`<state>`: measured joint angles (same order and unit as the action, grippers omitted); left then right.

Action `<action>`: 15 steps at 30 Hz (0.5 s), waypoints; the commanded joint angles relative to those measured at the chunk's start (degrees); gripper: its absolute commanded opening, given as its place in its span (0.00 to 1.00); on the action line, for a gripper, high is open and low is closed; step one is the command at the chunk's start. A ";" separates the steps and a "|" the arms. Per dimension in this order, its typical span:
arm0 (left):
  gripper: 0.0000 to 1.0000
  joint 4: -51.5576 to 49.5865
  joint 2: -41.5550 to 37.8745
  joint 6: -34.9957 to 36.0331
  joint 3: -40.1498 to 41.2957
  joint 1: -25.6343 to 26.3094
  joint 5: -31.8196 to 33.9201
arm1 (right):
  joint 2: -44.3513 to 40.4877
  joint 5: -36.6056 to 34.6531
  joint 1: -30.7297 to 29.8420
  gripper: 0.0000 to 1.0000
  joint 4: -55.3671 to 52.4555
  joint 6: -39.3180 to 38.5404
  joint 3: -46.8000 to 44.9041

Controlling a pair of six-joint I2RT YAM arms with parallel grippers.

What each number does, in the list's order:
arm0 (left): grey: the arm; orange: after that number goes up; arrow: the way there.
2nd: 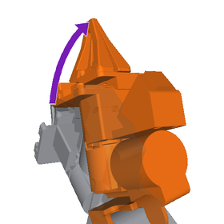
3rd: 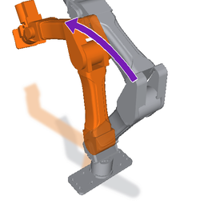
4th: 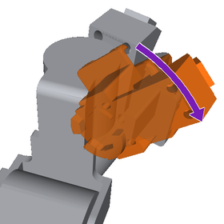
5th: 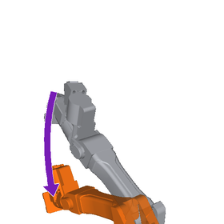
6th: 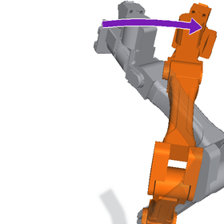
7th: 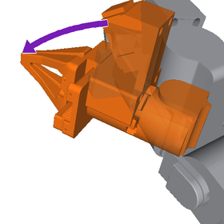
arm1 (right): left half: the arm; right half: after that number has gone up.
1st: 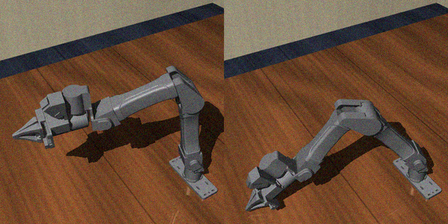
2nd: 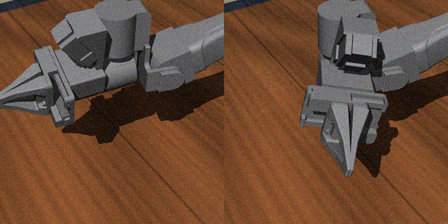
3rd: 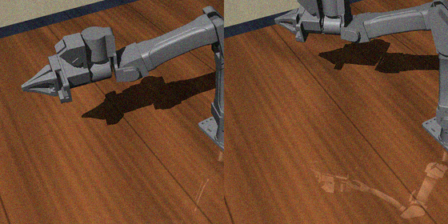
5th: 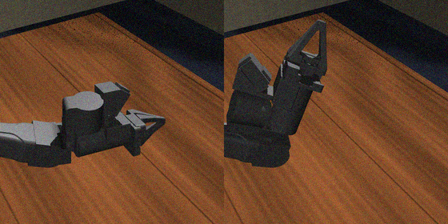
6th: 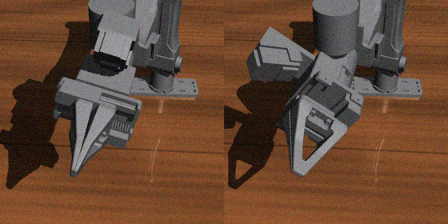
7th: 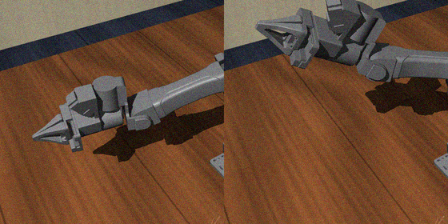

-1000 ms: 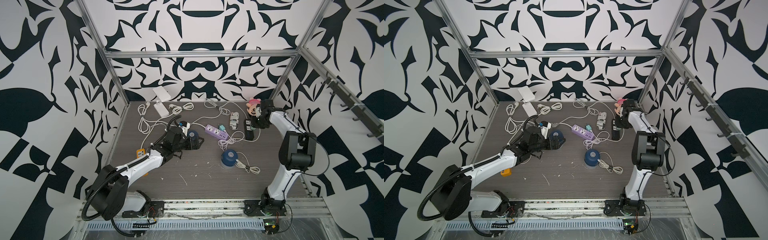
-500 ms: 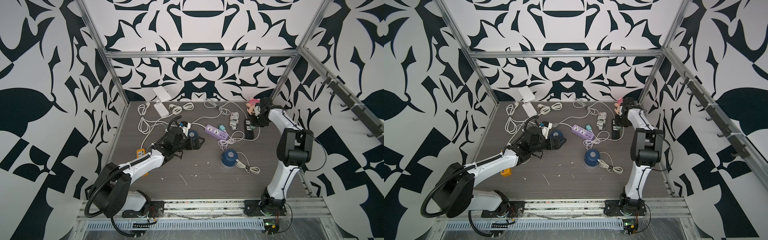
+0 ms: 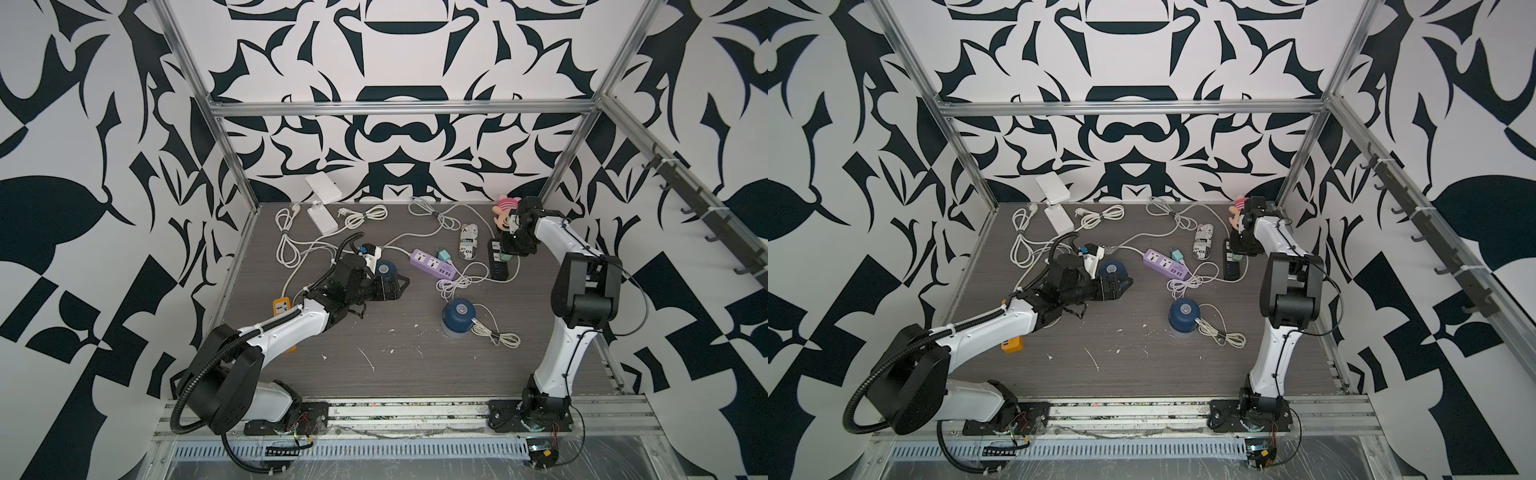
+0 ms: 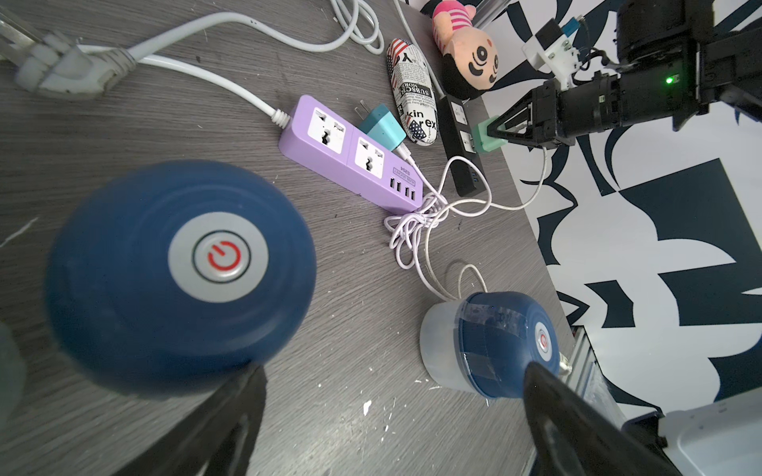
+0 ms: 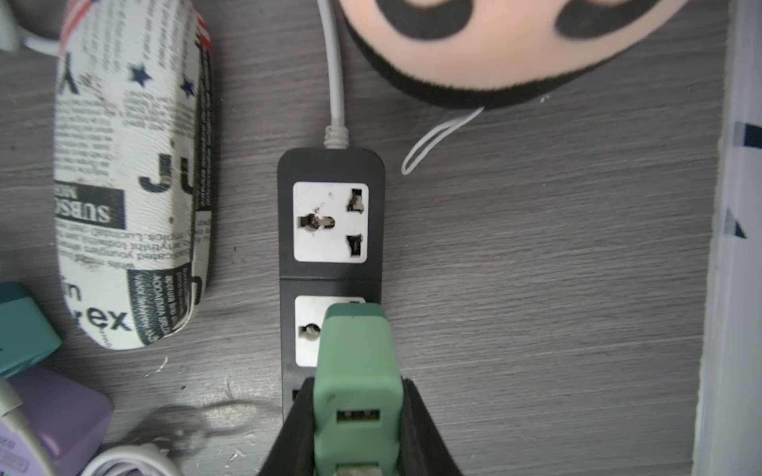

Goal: Charge the cordless meat grinders
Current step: Insert the plug into the socket.

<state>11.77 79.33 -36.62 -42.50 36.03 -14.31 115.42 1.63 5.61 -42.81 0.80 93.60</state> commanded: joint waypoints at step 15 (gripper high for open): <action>0.99 1.50 -0.11 -0.82 0.87 0.09 -0.11 | 1.51 -2.60 -0.50 0.00 2.22 2.61 -6.52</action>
<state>11.97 79.33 -37.15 -42.50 36.03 -14.31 115.26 0.95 5.48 -39.66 2.15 91.15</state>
